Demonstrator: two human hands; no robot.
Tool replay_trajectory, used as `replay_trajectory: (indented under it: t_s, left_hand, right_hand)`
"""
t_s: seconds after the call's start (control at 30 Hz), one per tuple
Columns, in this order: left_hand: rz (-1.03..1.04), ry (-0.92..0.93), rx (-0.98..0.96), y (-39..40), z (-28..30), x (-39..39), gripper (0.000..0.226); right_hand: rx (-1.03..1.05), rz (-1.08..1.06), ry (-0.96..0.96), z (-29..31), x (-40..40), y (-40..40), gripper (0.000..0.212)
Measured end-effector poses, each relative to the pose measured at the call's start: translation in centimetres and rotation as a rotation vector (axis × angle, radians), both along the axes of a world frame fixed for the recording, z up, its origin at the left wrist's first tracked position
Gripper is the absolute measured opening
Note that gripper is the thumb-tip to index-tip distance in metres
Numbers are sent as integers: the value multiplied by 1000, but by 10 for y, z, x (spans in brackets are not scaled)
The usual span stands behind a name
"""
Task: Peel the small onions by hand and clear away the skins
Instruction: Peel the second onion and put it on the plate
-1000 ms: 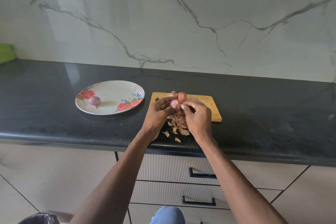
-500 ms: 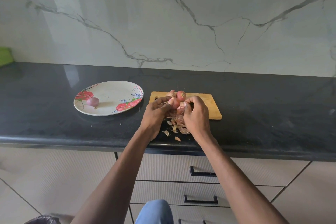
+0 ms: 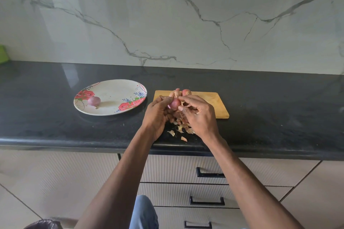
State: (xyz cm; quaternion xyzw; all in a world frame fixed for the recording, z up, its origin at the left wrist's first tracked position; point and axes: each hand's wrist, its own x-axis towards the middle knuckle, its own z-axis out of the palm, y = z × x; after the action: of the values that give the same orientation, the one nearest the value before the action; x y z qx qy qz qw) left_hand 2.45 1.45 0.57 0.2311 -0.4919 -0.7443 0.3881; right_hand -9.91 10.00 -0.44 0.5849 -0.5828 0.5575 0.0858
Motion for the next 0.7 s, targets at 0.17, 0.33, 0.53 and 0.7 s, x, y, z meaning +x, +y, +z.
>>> replay_trajectory:
  t_s: [0.17,0.33,0.53,0.7]
  left_hand:
    - [-23,-5,-22,1,-1,0,19]
    - [-13,-34,-33,-1,-1,-1,19]
    - [-26,-63,-29,-3,-1,-1,18]
    - [-27,-63,-27,-4,-1,-1,20]
  right_hand:
    - [23,11,31,0,0,0,30]
    - [94,34,52,-5,-2,-4,31]
    - [115,34,45,-10,-5,-7,36]
    - [45,40,85,-6,-3,-5,16]
